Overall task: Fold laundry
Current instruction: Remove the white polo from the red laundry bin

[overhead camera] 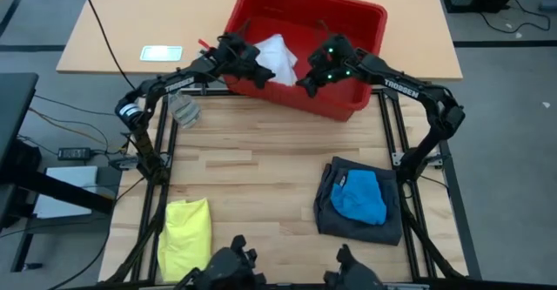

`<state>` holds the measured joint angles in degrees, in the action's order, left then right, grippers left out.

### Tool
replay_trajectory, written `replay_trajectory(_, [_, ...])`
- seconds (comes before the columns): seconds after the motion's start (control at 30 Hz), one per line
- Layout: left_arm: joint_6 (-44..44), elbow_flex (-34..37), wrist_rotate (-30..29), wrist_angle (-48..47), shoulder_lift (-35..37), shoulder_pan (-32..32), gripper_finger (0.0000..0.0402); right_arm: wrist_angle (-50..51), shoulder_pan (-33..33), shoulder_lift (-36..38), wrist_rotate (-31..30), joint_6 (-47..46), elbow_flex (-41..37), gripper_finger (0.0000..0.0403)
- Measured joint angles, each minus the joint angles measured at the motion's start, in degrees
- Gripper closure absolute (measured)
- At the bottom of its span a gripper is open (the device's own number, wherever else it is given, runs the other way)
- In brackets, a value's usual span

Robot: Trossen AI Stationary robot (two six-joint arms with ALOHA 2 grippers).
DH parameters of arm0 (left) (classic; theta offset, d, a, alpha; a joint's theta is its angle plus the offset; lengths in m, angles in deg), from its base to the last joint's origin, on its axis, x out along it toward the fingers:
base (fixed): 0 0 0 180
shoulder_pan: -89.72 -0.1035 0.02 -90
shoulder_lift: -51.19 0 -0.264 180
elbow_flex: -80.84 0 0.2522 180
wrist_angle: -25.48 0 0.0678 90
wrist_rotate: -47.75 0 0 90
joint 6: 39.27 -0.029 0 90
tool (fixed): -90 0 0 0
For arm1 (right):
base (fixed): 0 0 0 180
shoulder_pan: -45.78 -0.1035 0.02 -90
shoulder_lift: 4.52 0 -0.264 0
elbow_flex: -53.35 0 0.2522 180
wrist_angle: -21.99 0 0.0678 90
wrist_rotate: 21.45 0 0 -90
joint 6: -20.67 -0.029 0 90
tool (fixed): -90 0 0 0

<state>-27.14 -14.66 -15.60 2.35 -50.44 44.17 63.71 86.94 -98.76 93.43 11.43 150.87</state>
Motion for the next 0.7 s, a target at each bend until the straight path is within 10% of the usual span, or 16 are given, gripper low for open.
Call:
replay_trajectory(0.37, [-0.9,-0.2,-0.8,-6.8,-1.0,3.0,0.0237,-11.1,5.2,2.6,-11.6,0.4,0.3,0.0368])
replay_trajectory(0.7, [-1.8,-0.1,-0.5,-9.3,-1.1,8.4,0.0237,-12.2,9.3,-6.5,-7.2,-1.8,0.2,0.0264])
